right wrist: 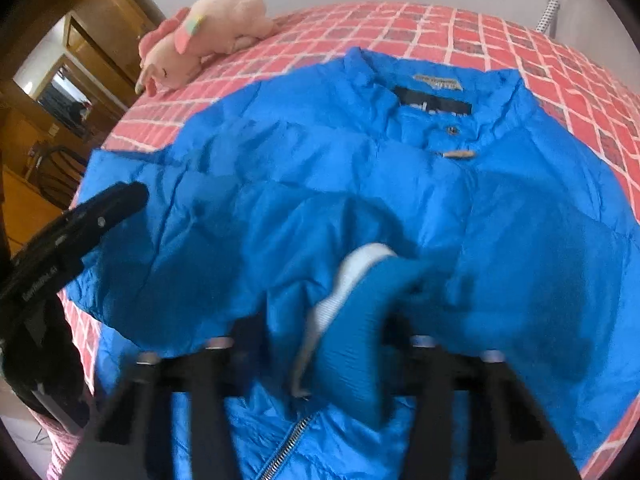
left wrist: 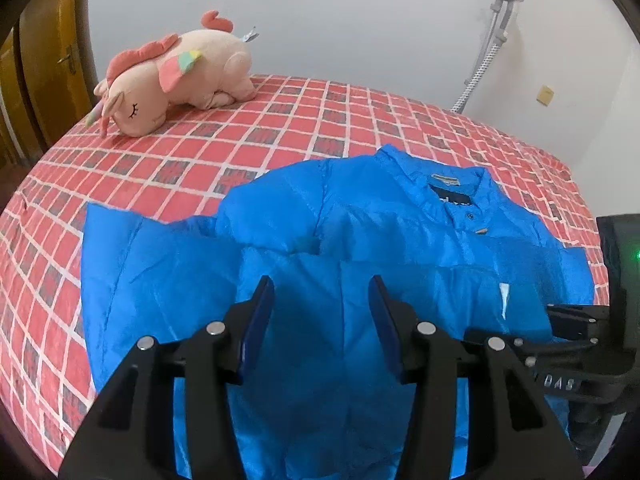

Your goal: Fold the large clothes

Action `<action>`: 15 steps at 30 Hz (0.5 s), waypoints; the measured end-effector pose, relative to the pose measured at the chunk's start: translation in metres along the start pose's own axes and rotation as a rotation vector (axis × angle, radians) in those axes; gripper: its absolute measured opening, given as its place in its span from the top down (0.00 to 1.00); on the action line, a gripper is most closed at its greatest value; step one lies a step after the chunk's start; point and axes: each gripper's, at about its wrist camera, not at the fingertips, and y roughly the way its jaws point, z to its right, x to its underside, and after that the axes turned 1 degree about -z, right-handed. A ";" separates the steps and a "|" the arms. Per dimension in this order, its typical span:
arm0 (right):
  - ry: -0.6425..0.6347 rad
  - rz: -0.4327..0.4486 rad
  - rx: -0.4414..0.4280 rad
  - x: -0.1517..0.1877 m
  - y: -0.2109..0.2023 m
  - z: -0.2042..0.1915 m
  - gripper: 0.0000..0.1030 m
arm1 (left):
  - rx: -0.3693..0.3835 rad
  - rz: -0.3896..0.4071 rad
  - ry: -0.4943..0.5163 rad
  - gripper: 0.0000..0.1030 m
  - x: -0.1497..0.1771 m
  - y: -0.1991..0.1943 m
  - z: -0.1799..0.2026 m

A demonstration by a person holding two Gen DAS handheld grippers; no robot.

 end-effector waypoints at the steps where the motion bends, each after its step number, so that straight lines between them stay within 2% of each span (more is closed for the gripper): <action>1: 0.007 0.008 -0.012 0.001 -0.004 0.002 0.78 | 0.002 0.003 0.007 0.52 0.000 -0.001 0.002; 3: 0.022 0.033 -0.009 0.003 -0.015 0.009 0.80 | 0.000 0.011 0.018 0.52 0.000 -0.003 0.005; 9: 0.106 0.162 0.098 0.019 -0.072 0.057 0.82 | 0.029 0.039 0.053 0.52 0.002 -0.009 0.014; 13: 0.165 0.207 0.153 0.032 -0.098 0.087 0.82 | 0.040 0.025 0.079 0.52 0.004 -0.002 0.023; 15: 0.200 0.214 0.146 0.039 -0.106 0.102 0.82 | 0.044 0.003 0.079 0.52 0.006 0.006 0.023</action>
